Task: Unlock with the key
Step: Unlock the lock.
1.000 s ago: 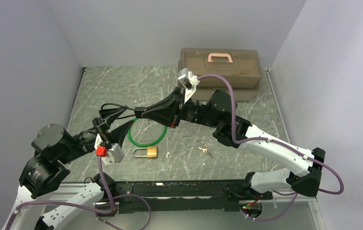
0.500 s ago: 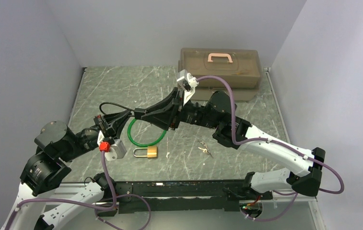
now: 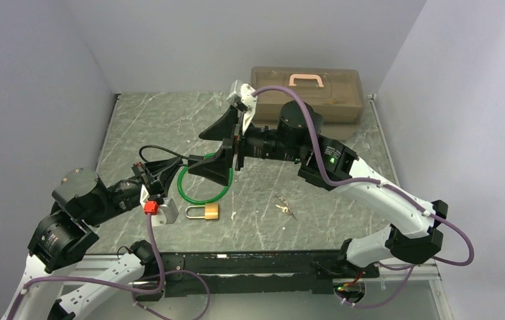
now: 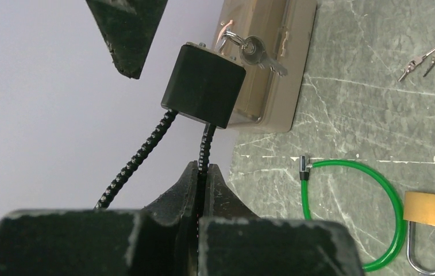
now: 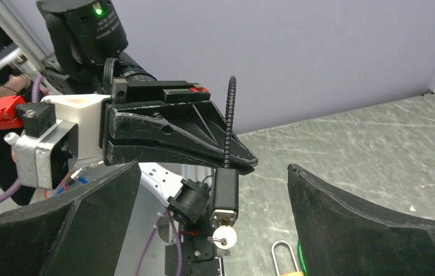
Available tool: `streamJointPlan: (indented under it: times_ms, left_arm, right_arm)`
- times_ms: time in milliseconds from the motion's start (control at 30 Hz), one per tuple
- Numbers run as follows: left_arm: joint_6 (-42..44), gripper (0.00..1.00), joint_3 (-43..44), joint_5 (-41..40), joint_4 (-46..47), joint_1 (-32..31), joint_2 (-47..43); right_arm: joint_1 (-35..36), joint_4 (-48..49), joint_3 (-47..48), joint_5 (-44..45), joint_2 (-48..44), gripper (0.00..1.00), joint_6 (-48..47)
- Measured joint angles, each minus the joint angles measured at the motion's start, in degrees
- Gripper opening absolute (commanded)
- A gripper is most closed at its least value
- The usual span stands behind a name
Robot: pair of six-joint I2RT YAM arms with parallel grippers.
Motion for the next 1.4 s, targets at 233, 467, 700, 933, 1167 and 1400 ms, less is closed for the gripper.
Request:
streamJointPlan:
  times_ms: [233,467,700,933,1167,1400]
  left_arm:
    - [0.8,0.00,0.0,0.4,-1.6,0.0,0.0]
    - [0.9,0.00,0.0,0.8,-1.6,0.0,0.0]
    - [1.3,0.00,0.0,1.0,-1.7,0.0,0.0]
    - [2.4,0.00,0.0,1.1,-2.6,0.0,0.0]
    - [3.2,0.00,0.0,1.0,-2.6,0.0,0.0]
    - [3.7,0.00,0.0,1.1,-3.6,0.0,-0.2]
  right_arm:
    - [0.0,-10.6,5.4,1.4,2.5,1.00,-5.8]
    - [-0.1,-12.9,5.3,1.1,2.6,0.79,-8.9]
    - [-0.1,-17.7,9.5,-0.7,6.4,0.44,-10.5]
    - [-0.1,-21.0,11.2,-1.7,7.8,0.46,-10.6]
    - [-0.1,-24.6,15.5,-4.3,10.3,0.09,-11.0]
    - [-1.3,-25.9,16.0,-7.3,11.1,0.00,-9.3]
